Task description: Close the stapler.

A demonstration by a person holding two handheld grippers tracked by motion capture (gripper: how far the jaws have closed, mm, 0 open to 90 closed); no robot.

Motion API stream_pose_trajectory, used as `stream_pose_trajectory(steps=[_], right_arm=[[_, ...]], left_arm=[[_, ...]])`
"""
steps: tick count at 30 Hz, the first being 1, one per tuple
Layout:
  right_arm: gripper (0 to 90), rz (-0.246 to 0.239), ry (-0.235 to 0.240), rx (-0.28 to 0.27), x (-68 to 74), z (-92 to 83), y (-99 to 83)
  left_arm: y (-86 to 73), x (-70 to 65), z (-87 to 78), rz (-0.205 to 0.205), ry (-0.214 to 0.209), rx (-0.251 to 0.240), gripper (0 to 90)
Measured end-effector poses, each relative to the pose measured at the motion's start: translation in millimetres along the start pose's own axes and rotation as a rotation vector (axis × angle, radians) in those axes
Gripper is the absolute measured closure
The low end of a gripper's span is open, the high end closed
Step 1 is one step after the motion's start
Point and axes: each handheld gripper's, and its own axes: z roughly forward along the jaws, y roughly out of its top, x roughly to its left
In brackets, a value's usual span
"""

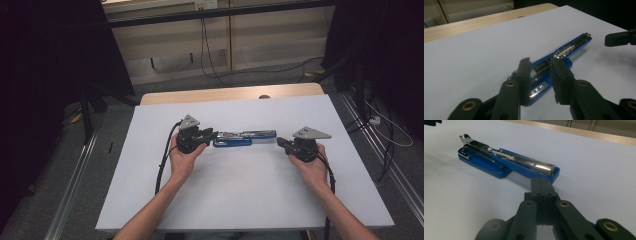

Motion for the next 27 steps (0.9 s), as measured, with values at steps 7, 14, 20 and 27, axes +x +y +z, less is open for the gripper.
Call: stream_pose_trajectory(steps=[7, 14, 20, 27], right_arm=[[90.0, -0.002, -0.001, 0.002, -0.2, 0.7, 0.8], [90.0, 0.001, 0.011, 0.005, 2.1, 3.9, 1.2], [90.0, -0.002, 0.009, 0.016, 2.6, 5.5, 1.6], [90.0, 0.000, 0.006, 0.022, 0.5, 5.8, 2.4]], left_arm=[[-5.8, 2.7, 6.0, 0.027, 0.010, 0.024, 87.6], [-12.2, 4.3, 17.0, 0.038, 0.001, 0.058, 90.0], [-15.7, 4.5, 21.9, 0.038, 0.015, 0.072, 90.0], [-18.5, 5.6, 25.6, 0.034, 0.015, 0.083, 90.0]])
